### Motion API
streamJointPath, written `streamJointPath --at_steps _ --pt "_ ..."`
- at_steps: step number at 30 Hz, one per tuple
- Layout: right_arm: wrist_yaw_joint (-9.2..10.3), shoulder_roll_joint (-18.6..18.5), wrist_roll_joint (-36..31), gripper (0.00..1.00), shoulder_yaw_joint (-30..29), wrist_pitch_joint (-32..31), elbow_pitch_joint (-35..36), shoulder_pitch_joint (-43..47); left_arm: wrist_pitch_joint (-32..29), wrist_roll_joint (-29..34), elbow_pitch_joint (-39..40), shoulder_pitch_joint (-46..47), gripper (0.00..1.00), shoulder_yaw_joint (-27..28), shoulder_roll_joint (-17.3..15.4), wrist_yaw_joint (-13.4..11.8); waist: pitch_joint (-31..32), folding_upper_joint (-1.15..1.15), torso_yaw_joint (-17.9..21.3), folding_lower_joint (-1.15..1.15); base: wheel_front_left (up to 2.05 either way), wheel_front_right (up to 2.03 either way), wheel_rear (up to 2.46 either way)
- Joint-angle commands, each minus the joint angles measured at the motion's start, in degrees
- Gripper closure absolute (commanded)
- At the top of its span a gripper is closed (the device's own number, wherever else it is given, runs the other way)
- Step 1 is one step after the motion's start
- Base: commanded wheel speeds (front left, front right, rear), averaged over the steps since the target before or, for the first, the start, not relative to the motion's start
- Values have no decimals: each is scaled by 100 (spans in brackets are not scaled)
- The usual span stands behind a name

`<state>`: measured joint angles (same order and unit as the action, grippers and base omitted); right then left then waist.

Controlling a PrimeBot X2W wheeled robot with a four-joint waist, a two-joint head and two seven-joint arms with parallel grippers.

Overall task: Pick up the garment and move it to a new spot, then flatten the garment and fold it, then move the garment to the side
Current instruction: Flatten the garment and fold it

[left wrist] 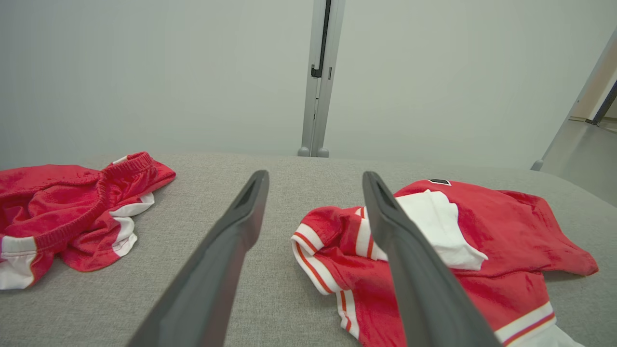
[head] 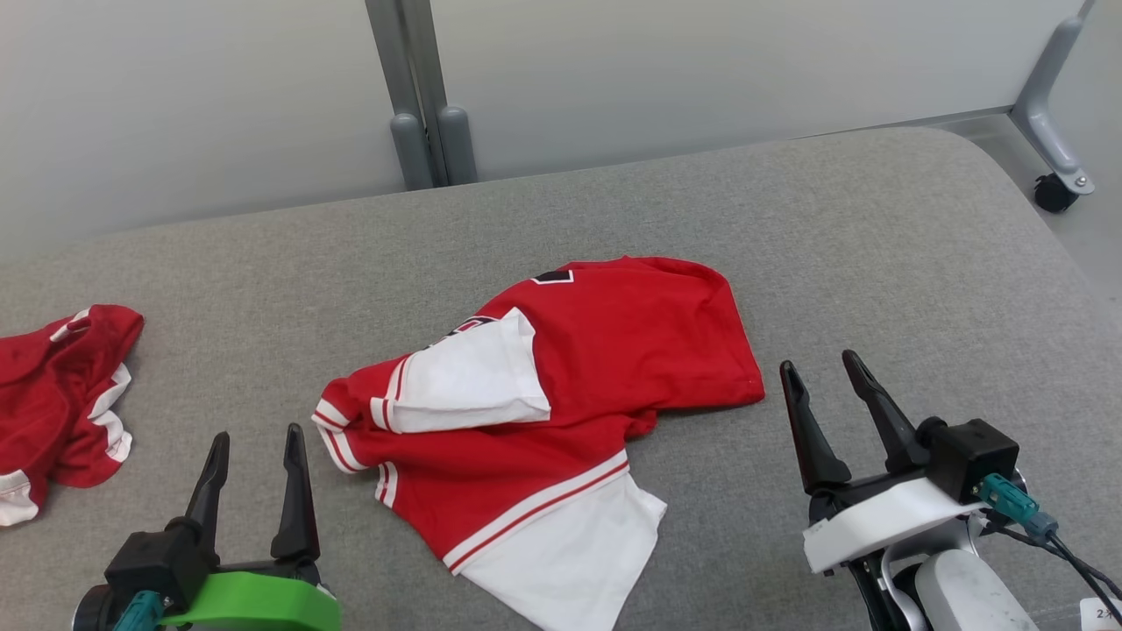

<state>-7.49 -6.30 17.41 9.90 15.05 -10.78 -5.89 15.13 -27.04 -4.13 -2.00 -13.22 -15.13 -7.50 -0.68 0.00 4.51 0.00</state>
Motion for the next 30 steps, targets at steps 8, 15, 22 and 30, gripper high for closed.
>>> streamJointPath --at_steps 8,15,22,30 --pt "0 7 7 0 0 17 -30 -55 2 243 -47 51 0 173 152 160 -20 0 14 0 0 0 0" --pt "0 12 -7 0 -12 17 -32 -84 2 379 -113 67 0 249 239 238 -50 0 24 0 0 0 0" --pt "0 -3 -14 0 -14 18 -15 -121 -11 330 -204 178 0 132 378 404 -107 0 20 0 0 0 0" --pt "0 -24 -37 0 -72 17 78 -268 -705 216 -409 687 0 -477 581 822 -359 0 137 0 0 0 0"
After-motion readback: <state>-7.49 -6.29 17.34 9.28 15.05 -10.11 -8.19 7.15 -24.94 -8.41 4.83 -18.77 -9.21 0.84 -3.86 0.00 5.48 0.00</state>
